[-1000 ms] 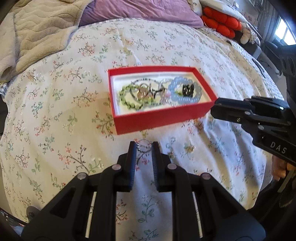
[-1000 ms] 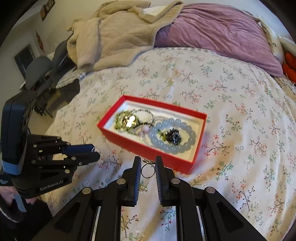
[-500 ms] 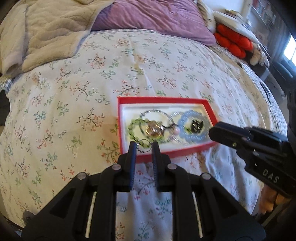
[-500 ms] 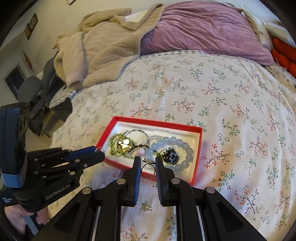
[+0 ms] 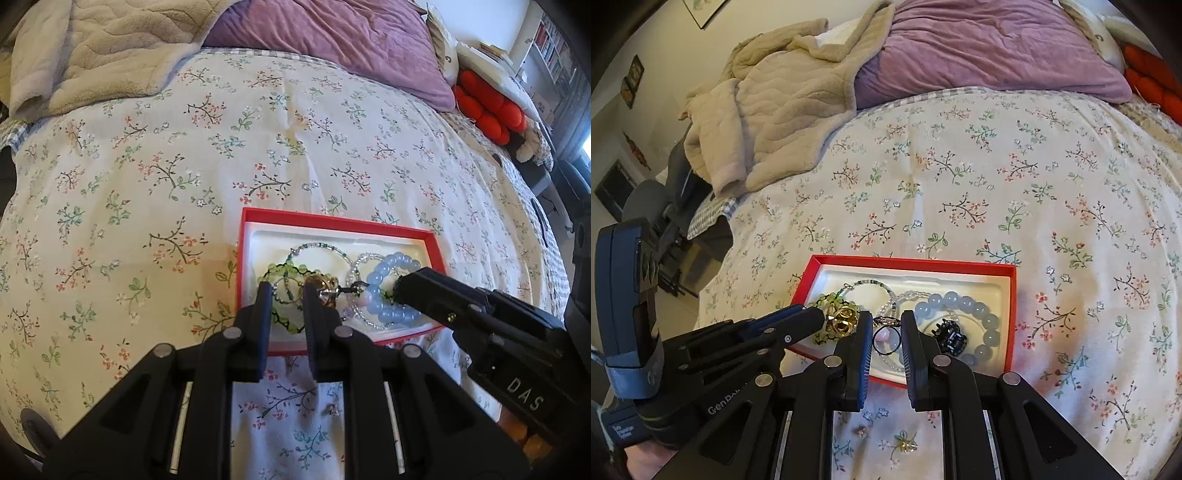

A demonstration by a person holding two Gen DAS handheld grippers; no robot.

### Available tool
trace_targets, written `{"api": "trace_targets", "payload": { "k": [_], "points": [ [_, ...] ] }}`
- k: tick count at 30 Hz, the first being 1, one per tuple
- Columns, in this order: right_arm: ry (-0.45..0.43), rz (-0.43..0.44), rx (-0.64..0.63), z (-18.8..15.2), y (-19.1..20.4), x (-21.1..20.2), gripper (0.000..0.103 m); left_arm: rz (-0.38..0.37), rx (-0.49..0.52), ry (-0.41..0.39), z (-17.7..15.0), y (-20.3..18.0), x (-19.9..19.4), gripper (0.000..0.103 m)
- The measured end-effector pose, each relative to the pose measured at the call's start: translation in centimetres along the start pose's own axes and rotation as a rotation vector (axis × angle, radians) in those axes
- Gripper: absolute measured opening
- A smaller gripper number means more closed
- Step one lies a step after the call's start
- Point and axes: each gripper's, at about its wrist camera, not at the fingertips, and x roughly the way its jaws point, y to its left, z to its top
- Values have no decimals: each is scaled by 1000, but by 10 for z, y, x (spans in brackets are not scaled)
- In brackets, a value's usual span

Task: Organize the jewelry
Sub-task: 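Carry both small pieces over the red box with both grippers, then open both grippers to drop the pieces into the box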

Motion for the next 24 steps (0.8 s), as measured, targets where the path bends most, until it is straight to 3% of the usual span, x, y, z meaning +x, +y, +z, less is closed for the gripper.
{"api": "trace_targets", "payload": {
  "k": [12, 17, 24],
  "points": [
    [17, -17, 23, 2, -4, 0, 19, 22, 25, -17, -2, -3, -9, 31],
    [35, -29, 7, 0, -4, -4, 19, 16, 45, -9, -4, -6, -15, 46],
    [58, -45, -58, -13, 3, -19, 20, 26, 79, -11, -15, -9, -31, 57]
  ]
}}
